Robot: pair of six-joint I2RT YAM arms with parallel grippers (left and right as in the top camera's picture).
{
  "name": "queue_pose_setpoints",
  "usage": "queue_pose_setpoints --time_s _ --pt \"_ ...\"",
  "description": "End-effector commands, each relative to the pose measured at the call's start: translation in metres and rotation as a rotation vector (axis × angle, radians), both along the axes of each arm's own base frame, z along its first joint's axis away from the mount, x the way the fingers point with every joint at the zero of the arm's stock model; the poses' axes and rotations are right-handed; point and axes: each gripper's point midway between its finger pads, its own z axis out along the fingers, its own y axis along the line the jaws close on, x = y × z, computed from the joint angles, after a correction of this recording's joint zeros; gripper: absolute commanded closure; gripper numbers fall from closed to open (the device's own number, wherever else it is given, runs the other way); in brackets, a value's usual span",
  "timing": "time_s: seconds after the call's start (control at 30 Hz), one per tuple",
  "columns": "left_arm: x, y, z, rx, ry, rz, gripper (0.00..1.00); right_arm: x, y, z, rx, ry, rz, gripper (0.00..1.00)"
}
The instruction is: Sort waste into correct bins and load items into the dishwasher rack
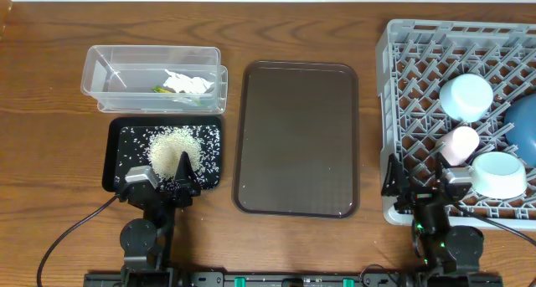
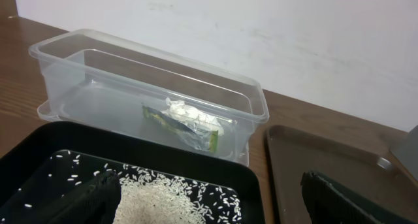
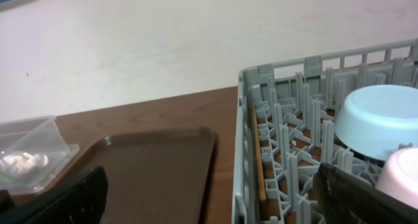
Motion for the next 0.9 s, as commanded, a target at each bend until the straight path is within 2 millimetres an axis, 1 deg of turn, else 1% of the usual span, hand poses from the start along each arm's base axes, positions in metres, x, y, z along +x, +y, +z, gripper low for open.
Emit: queue_pose_setpoints --time_s 0.0,0.17,0.27,0.33,0.47,0.87 --pt "-0.0009 0.0059 -0.0162 0.012 0.046 0.031 0.10 0.0011 0.0031 -0.0096 -0.036 0.004 0.013 0.01" --pt "-0.0009 0.0059 -0.0162 0.012 0.046 0.031 0.10 0.0010 0.0028 -0.0109 -0.160 -0.007 0.015 0.01" --pt "-0.0009 0.0059 -0.0162 0.012 0.046 0.031 0.10 0.0007 0.0024 -0.0184 -0.279 0.008 0.021 0.01" --pt "-0.0009 0.0059 -0.0162 0.012 0.046 0.031 0.10 0.0008 0.0015 -0.0181 -0.309 0.004 0.017 0.01" --pt "-0.0009 0.0059 -0.0162 0.012 0.046 0.031 0.10 0.0013 -0.0030 -0.0185 -0.312 0.010 -0.009 0.01" --pt "-0.0009 0.0059 -0.0162 0.012 0.046 0.031 0.10 0.0013 -0.0030 -0.0186 -0.312 0.010 -0.009 0.01"
